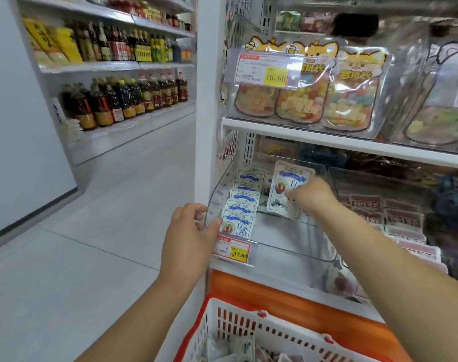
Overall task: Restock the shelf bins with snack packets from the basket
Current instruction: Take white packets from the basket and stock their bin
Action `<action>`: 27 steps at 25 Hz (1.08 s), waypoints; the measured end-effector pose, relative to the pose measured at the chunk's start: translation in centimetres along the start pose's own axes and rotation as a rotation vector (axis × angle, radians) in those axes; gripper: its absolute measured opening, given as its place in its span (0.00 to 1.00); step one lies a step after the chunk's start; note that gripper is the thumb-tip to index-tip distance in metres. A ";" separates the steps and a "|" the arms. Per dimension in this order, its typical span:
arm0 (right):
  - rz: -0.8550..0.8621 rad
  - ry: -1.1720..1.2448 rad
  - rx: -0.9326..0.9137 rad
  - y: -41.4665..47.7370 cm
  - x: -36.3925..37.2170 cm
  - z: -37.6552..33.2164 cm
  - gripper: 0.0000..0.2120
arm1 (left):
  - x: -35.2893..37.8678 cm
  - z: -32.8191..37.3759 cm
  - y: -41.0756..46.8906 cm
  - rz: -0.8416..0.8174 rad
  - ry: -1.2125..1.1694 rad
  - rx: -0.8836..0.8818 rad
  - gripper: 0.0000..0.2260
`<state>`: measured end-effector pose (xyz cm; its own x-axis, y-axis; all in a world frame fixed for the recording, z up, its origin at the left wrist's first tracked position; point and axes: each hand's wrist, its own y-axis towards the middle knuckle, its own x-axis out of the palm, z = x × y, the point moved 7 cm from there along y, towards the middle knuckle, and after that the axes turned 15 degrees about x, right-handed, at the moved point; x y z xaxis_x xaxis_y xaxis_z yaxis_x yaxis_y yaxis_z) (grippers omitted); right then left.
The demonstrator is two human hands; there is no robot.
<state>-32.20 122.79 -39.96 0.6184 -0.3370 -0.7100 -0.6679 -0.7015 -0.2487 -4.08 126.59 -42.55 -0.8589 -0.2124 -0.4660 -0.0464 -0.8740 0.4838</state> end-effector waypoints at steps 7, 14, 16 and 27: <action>-0.166 -0.022 0.194 9.3 7.2 1.2 0.17 | 1.0 -2.2 1.6 0.024 -0.088 -0.059 0.06; -0.081 0.080 0.207 9.9 9.0 2.2 0.18 | 1.6 -2.6 1.7 -0.002 -0.129 -0.090 0.06; -0.098 0.154 0.227 10.1 9.0 2.4 0.21 | 1.7 -2.7 1.7 -0.009 -0.133 -0.098 0.06; 0.171 0.361 -0.237 0.4 1.3 -1.2 0.23 | 0.5 -3.5 -0.4 0.003 0.032 -0.009 0.07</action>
<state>-31.17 121.36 -40.17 0.6403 -0.6278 -0.4426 -0.6855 -0.7270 0.0393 -2.68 125.30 -45.56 -0.8422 -0.2289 -0.4881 -0.0390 -0.8772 0.4786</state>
